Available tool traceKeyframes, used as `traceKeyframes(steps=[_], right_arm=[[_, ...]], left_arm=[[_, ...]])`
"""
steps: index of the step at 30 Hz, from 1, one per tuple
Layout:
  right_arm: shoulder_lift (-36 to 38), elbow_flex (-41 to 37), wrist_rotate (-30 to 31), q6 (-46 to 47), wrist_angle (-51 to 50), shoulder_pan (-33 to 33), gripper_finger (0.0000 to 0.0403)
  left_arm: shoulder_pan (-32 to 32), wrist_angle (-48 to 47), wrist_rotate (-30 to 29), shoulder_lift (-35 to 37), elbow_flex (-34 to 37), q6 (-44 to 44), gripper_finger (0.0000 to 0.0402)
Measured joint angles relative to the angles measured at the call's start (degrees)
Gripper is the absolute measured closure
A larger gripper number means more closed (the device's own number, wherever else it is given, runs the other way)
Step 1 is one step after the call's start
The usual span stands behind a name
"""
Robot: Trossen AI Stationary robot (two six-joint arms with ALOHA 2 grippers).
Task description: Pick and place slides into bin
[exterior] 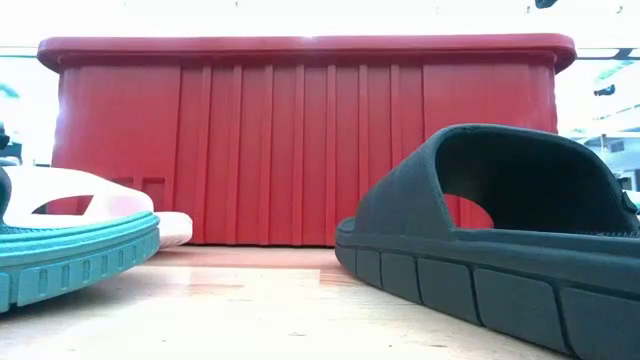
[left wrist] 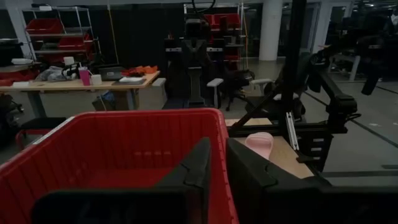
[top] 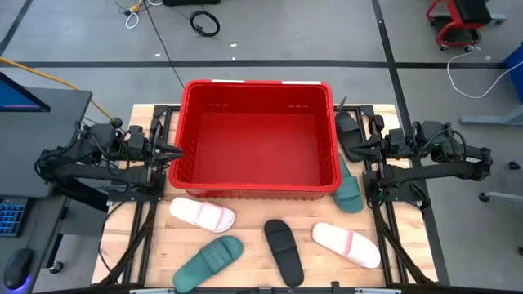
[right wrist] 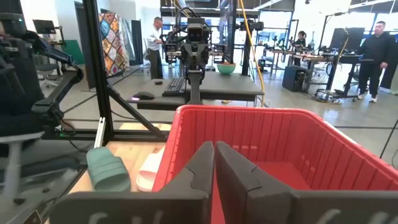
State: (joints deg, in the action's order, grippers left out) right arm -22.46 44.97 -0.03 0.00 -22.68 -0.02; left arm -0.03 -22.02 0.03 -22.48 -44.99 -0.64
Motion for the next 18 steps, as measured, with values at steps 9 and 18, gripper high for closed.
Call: traceKeyframes(steps=[9,18], right_arm=[[-0.02,0.00,0.00,0.01,-0.01,0.01,0.0380],[0.00,0.00,0.00,0.01,0.01,0.01,0.0380]], left_arm=[[0.02,-0.02,0.00,0.00,0.00,0.00,0.0350],[0.00,-0.02,0.00,0.00,0.00,0.00,0.0345]])
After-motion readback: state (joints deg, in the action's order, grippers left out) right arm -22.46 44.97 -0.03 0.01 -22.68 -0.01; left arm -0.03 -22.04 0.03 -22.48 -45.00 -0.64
